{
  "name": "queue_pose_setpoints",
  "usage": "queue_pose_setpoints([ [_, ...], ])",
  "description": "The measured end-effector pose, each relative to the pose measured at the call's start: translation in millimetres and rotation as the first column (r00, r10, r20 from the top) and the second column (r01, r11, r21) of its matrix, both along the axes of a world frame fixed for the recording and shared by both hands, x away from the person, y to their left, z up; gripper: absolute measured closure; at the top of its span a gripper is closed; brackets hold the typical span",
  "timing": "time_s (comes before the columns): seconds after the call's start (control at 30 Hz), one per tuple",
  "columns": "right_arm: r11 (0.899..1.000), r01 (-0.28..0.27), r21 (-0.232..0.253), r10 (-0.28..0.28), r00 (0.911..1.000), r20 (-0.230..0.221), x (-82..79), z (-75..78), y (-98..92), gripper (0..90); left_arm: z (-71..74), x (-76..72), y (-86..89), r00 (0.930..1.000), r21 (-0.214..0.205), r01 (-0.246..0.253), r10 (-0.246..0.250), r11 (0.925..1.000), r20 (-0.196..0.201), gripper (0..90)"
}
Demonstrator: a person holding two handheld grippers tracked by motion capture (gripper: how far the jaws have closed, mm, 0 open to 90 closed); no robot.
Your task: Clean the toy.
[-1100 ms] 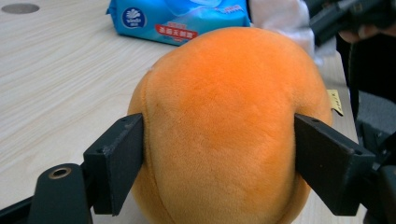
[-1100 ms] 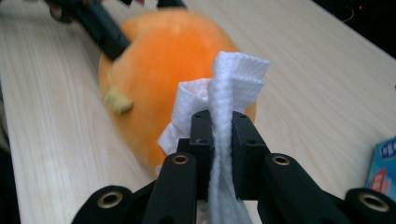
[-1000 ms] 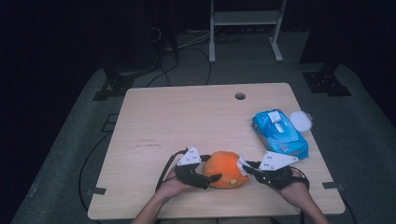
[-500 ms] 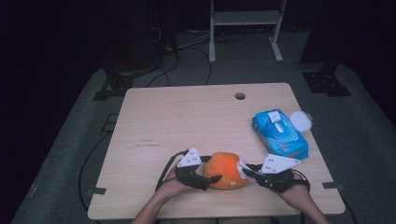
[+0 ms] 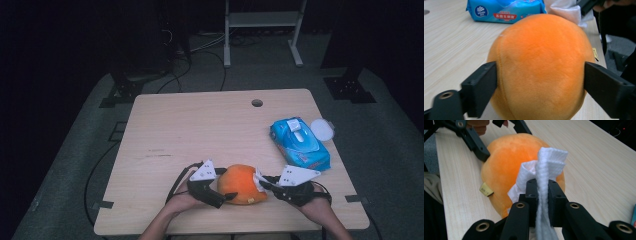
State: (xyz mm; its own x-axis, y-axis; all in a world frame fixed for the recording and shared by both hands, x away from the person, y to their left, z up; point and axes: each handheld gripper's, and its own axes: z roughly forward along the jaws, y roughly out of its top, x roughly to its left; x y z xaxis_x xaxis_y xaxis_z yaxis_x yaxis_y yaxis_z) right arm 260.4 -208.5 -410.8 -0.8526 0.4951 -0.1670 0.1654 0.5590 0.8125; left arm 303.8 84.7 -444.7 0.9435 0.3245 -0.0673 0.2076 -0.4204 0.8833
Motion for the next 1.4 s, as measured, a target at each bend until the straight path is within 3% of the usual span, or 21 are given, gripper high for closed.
queue_pose_setpoints([
  [0.03, 1.000, 0.004, 0.013, -0.003, 0.9998, -0.019, 1.2, -2.0, -4.6, 79.4, 0.6, 4.7, 0.5, 0.9984, 0.018, -0.026, 0.027, 0.9995, -0.049, 6.8],
  [0.13, 1.000, 0.008, 0.025, -0.007, 0.9995, -0.031, 1.3, -3.1, -6.6, 79.3, -1.8, 5.8, -2.1, 0.9955, 0.019, -0.024, 0.025, 0.9995, -0.091, 5.3],
  [0.2, 1.000, 0.005, 0.027, -0.004, 0.9995, -0.032, 1.3, -2.7, -5.4, 79.3, -3.6, 3.5, -5.1, 0.9967, 0.022, -0.011, 0.013, 0.9997, -0.080, 16.4],
  [0.23, 1.000, 0.007, 0.025, -0.007, 0.9996, -0.027, 1.1, -0.3, -3.1, 79.4, 2.5, -1.3, -5.6, 0.9993, 0.024, -0.032, 0.032, 0.9992, 0.018, 22.8],
  [0.27, 1.000, 0.007, 0.025, -0.007, 0.9996, -0.027, 1.1, -0.3, -3.1, 79.4, 2.5, -1.3, -5.6, 0.9993, 0.024, -0.032, 0.032, 0.9992, 0.018, 27.9],
  [0.3, 0.999, 0.021, 0.041, -0.021, 0.9998, -0.006, 1.4, 3.4, -2.5, 79.4, 10.6, -7.6, -7.7, 0.9850, 0.007, -0.072, 0.070, 0.9974, 0.157, 31.5],
  [0.37, 0.997, 0.026, 0.076, -0.027, 0.9996, 0.000, 2.7, 8.1, -1.6, 79.4, 17.8, -12.3, -12.1, 0.9614, 0.017, -0.092, 0.084, 0.9956, 0.262, 32.0],
  [0.4, 0.997, 0.026, 0.076, -0.027, 0.9996, 0.000, 2.7, 8.1, -1.6, 79.4, 17.8, -12.3, -12.1, 0.9614, 0.017, -0.092, 0.084, 0.9956, 0.262, 31.0],
  [0.43, 0.998, 0.039, 0.055, -0.040, 0.9991, 0.015, 5.8, 7.7, 2.6, 79.4, 15.3, -11.0, -13.4, 0.9700, 0.041, -0.052, 0.041, 0.9978, 0.240, 29.9],
  [0.53, 0.999, 0.035, 0.037, -0.035, 0.9994, -0.003, 9.0, 2.4, 4.8, 79.3, 6.3, -10.5, -11.5, 0.9736, 0.050, -0.038, 0.025, 0.9980, 0.227, 23.2],
  [0.57, 0.999, 0.049, 0.010, -0.049, 0.9988, -0.008, 11.7, -4.6, 3.3, 79.4, 2.9, -6.8, -5.9, 0.9834, 0.026, -0.030, 0.025, 0.9992, 0.180, 21.7],
  [0.63, 0.998, 0.068, 0.004, -0.068, 0.9976, -0.013, 13.6, -6.4, -0.7, 79.4, 1.5, -3.4, -2.1, 0.9881, 0.017, -0.030, 0.027, 0.9994, 0.151, 21.0],
  [0.87, 1.000, 0.006, 0.024, -0.007, 0.9997, 0.025, 3.6, 2.5, 19.3, 79.3, 2.8, -2.2, -7.2, 0.9895, 0.007, -0.047, 0.046, 0.9988, 0.137, 18.1],
  [0.9, 1.000, -0.003, 0.019, 0.002, 0.9996, 0.027, 4.5, 2.8, 23.1, 79.3, 3.1, 2.4, -4.3, 0.9942, -0.009, -0.073, 0.074, 0.9973, 0.078, 11.3],
  [0.93, 1.000, -0.003, 0.019, 0.002, 0.9996, 0.027, 4.5, 2.8, 23.1, 79.3, 3.1, 2.4, -4.3, 0.9942, -0.009, -0.073, 0.074, 0.9973, 0.078, 9.3],
  [0.97, 0.999, -0.006, 0.037, 0.006, 1.0000, 0.001, 8.0, -0.3, 19.5, 79.3, 2.4, 8.8, 0.6, 0.9938, -0.046, -0.109, 0.108, 0.9930, -0.024, 8.0],
  [1.03, 0.999, -0.003, 0.049, 0.004, 0.9999, -0.016, 10.4, -3.1, 13.5, 79.3, 0.3, 11.1, 0.9, 0.9921, -0.051, -0.111, 0.107, 0.9925, -0.065, 7.4],
  [1.2, 0.999, 0.041, 0.034, -0.040, 0.9990, -0.018, 12.9, -3.1, 3.4, 79.2, -0.4, 5.6, -3.2, 0.9964, -0.024, -0.084, 0.084, 0.9962, 0.010, 20.6],
  [1.23, 0.998, 0.050, 0.050, -0.049, 0.9986, -0.020, 14.0, -1.8, 1.6, 79.1, -0.1, 0.4, -6.3, 0.9964, 0.009, -0.046, 0.045, 0.9989, 0.071, 21.5],
  [1.3, 0.998, 0.047, 0.051, -0.047, 0.9989, -0.009, 13.7, -0.4, 3.7, 79.1, -0.2, -1.8, -7.1, 0.9937, 0.032, -0.029, 0.026, 0.9990, 0.109, 21.8],
  [1.4, 0.998, 0.044, 0.037, -0.044, 0.9990, -0.006, 13.8, -1.0, 5.3, 79.2, -0.2, 0.7, -4.7, 0.9954, 0.023, -0.033, 0.031, 0.9992, 0.091, 16.2],
])
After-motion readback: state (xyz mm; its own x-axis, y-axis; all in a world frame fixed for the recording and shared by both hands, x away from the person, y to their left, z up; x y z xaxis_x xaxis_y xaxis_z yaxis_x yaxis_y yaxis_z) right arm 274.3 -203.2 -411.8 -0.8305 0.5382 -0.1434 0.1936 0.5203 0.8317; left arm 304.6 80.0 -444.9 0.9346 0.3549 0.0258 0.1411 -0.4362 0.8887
